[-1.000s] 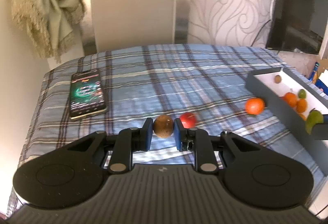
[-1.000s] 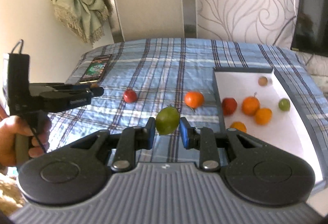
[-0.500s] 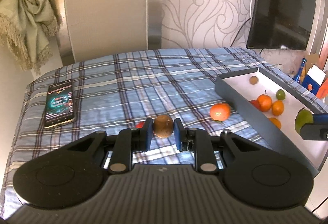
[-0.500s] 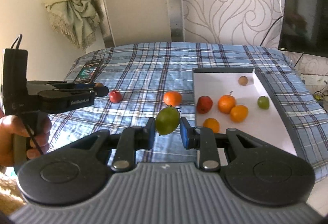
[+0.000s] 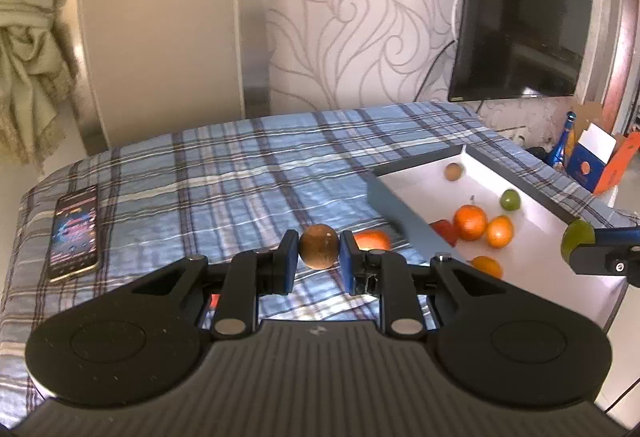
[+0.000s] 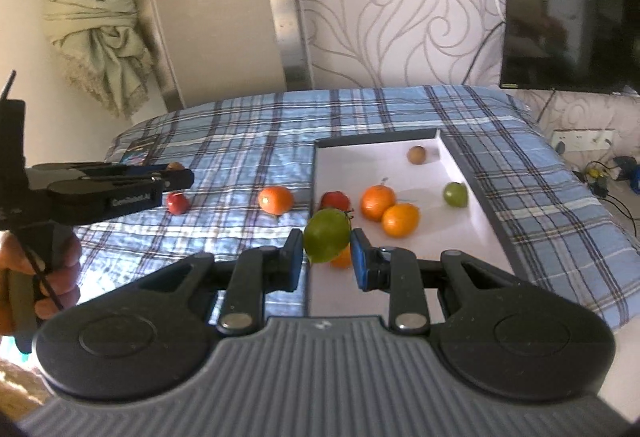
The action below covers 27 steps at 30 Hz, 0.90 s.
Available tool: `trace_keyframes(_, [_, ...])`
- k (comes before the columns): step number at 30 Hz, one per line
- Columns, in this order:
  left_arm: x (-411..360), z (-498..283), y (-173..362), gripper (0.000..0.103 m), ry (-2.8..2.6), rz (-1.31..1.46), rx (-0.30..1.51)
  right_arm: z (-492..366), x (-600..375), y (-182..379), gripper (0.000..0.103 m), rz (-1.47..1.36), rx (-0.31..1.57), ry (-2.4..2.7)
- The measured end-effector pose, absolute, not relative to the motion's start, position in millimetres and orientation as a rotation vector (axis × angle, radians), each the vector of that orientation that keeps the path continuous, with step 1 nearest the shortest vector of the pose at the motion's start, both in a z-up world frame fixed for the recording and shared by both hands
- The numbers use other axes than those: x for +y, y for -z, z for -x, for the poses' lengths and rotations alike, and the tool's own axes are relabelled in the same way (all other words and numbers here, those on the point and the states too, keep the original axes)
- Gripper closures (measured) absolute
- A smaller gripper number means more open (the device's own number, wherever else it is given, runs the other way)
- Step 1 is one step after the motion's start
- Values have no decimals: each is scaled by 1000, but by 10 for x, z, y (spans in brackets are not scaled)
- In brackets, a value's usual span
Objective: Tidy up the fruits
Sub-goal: 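Carry the kiwi in the left gripper over the tray while the right carries the lime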
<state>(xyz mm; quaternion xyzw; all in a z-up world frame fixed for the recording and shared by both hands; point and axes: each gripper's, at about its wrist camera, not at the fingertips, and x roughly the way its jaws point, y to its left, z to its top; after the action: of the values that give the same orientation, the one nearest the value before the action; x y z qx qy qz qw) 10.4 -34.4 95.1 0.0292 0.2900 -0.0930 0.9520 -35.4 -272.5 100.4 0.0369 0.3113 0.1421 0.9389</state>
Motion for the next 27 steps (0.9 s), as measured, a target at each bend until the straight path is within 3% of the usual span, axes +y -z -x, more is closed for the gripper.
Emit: trace_keyframes(27, [-1430,-207,-926,77,380,-136,596,452,-3219,-941,74,-118,640,-203])
